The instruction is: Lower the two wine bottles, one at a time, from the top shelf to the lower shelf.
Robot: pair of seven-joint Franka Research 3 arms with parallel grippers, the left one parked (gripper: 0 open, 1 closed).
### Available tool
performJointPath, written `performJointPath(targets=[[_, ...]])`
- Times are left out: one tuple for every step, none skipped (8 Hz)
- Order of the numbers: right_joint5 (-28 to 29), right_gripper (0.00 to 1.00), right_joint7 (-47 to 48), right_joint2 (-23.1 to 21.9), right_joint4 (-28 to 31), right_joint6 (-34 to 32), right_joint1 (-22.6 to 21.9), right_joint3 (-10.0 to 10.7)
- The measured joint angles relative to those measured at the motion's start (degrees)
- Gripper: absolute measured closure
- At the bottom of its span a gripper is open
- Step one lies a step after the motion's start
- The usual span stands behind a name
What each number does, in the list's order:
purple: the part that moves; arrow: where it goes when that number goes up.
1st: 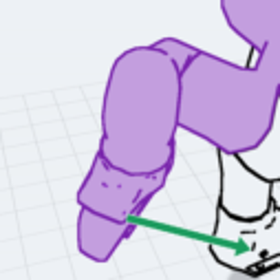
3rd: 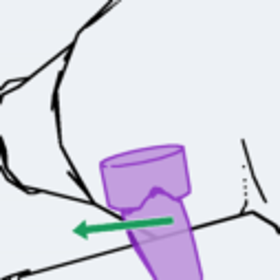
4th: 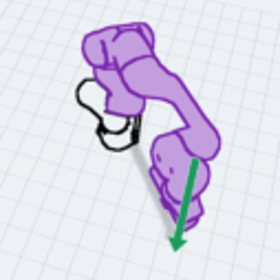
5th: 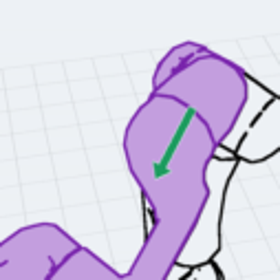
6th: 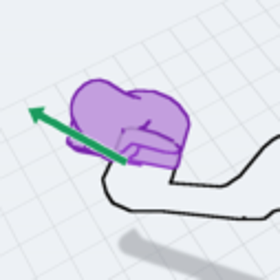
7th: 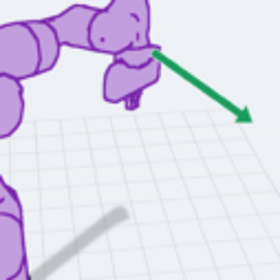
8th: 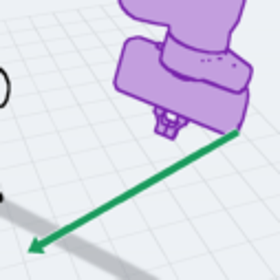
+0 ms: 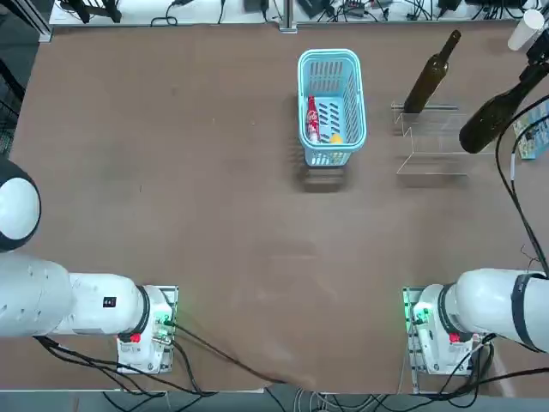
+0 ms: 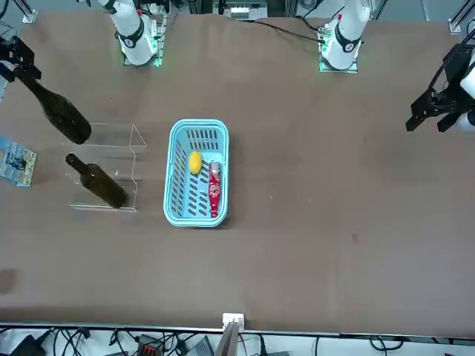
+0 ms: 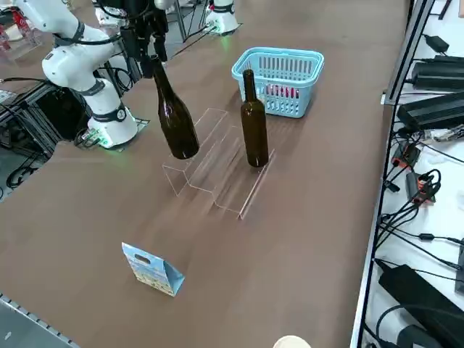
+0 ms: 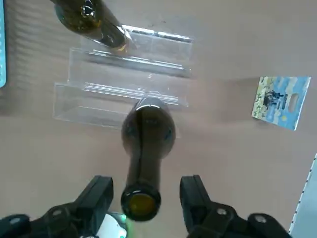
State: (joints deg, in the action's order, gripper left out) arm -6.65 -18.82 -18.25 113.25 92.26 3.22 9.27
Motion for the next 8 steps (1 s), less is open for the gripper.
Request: performJointPath(targets=[[0.0, 0.19, -0.1, 0.2, 0.2, 0.1, 0.2, 0.0], [0.0, 0.21, -0.1, 0.4, 0.3, 0.1, 0.2, 0.0], [0.0, 0.23, -0.1, 0.5, 0.4, 0.1, 0.2, 0.0], [0.0, 0.25, -0.1, 0.6, 0.4, 0.1, 0.2, 0.0], [0.0, 0.27, -0.2, 0.6, 0.4, 0.2, 0.2, 0.0], [0.0, 0.29, -0.2, 0.6, 0.4, 0.3, 0.2, 0.0], [0.0, 0.32, -0.2, 0.6, 0.4, 0.3, 0.2, 0.0], [0.0, 0.38, -0.2, 0.6, 0.4, 0.3, 0.2, 0.0]])
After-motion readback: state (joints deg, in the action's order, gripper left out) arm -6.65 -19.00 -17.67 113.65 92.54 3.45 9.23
